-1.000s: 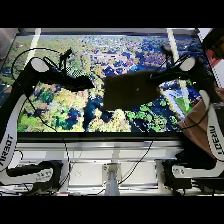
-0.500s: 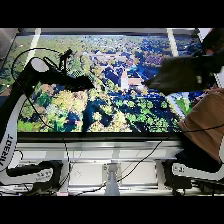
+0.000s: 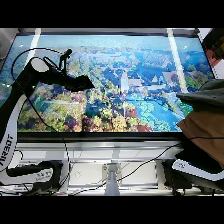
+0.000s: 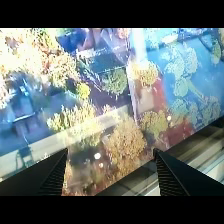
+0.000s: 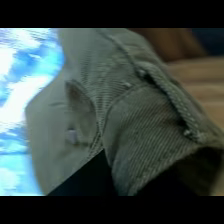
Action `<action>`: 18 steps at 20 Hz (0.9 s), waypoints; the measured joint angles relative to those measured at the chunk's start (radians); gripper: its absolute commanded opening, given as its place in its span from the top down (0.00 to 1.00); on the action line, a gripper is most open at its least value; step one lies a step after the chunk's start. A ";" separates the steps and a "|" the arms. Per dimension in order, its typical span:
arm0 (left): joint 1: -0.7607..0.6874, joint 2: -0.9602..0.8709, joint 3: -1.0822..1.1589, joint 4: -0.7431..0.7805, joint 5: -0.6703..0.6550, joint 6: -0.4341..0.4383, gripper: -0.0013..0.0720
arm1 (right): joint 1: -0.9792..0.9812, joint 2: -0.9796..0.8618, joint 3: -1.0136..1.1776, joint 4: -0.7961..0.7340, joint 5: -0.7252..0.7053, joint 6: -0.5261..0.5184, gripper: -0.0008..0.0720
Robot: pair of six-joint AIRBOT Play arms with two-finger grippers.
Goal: Fold the clothes and pants, and hang the long-sleeved shirts on hangers.
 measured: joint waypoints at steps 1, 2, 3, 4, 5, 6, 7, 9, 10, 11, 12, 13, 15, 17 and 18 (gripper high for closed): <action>0.000 0.000 0.000 0.000 0.000 0.000 0.19 | -0.048 0.003 0.001 -0.006 0.029 -0.030 0.95; 0.000 0.000 0.000 0.000 0.000 0.000 0.19 | -0.102 0.006 0.002 -0.006 0.060 -0.056 0.95; 0.000 0.000 0.000 0.000 0.000 0.000 0.19 | -0.151 0.008 0.002 -0.008 0.084 -0.072 0.95; 0.000 0.000 0.000 0.000 0.000 0.000 0.19 | -0.204 0.010 0.002 -0.012 0.111 -0.084 0.95; 0.000 0.000 0.000 0.000 0.000 0.000 0.19 | -0.251 0.012 0.002 -0.014 0.130 -0.088 0.95; 0.000 0.000 0.000 0.000 0.000 0.000 0.19 | -0.297 0.013 0.002 -0.015 0.145 -0.087 0.82; 0.000 0.000 0.000 0.000 0.000 0.000 0.19 | -0.335 0.013 0.002 -0.013 0.154 -0.087 0.48; 0.000 0.000 0.000 0.000 0.000 0.000 0.19 | -0.391 0.014 0.003 0.004 0.159 -0.083 0.14; 0.000 0.000 0.000 0.000 0.000 0.000 0.19 | -0.410 0.014 0.003 0.017 0.159 -0.082 0.14; 0.000 0.000 0.000 0.000 0.000 0.000 0.19 | -0.422 0.014 0.003 0.029 0.159 -0.080 0.14; 0.000 0.000 0.000 0.000 0.000 0.000 0.19 | -0.431 0.014 0.003 0.045 0.156 -0.079 0.13; 0.000 0.000 0.000 0.000 0.000 0.000 0.19 | -0.438 0.014 0.003 0.055 0.153 -0.079 0.14; 0.000 0.000 0.000 0.000 0.000 0.000 0.19 | -0.446 0.014 0.003 0.075 0.151 -0.079 0.14; 0.000 0.000 0.000 0.000 0.000 0.000 0.19 | -0.451 0.017 0.003 0.098 0.136 -0.078 0.14; 0.000 0.000 0.000 0.000 0.000 0.000 0.19 | -0.452 0.020 0.003 0.122 0.122 -0.077 0.14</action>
